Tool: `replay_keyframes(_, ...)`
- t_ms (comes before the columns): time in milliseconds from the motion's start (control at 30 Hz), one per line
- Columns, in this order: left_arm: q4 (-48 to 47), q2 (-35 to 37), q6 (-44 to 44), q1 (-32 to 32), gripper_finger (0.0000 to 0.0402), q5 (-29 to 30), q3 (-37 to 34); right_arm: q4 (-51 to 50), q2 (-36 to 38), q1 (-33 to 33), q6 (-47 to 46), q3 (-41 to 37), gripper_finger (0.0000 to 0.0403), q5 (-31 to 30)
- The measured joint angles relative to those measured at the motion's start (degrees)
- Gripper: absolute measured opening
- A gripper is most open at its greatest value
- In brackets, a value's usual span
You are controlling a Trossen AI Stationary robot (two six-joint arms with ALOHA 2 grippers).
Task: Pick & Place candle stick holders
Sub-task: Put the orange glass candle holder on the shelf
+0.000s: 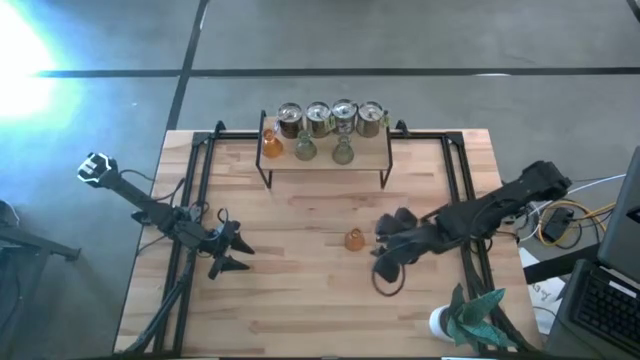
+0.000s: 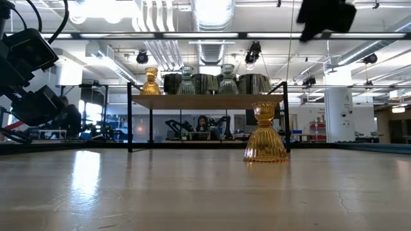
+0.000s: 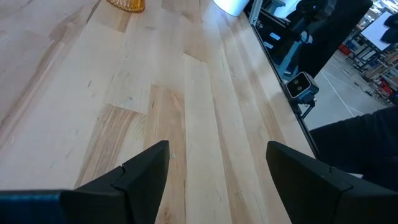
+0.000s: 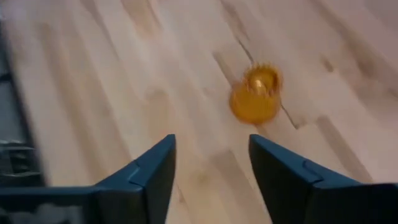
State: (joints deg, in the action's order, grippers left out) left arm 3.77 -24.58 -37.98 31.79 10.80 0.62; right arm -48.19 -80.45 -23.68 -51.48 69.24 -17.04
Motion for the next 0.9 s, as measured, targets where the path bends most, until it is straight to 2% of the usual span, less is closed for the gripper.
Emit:
replay_keyframes(133,0.0,0.0,0.0,0.0,0.0273,0.0,0.0,-0.6,-5.3,-0.5,0.8,-2.2,0.023,0.3)
replay_keyframes(300,0.0,0.0,0.0,0.0,0.0273,0.0,0.0,4.3,-11.3,-3.8,1.7,-6.5,0.025,-5.3)
replay_keyframes(533,0.0,0.0,0.0,0.0,0.0273,0.0,0.0,17.0,-17.1,-5.2,-7.7,-12.6,0.0232,-16.2)
replay_keyframes(733,0.0,0.0,0.0,0.0,0.0273,0.0,0.0,27.8,-20.7,-4.7,-8.7,-16.0,0.0218,-22.6)
replay_keyframes(900,0.0,0.0,0.0,0.0,0.0273,0.0,0.0,30.8,-23.6,-4.2,-8.1,-15.8,0.0218,-27.9)
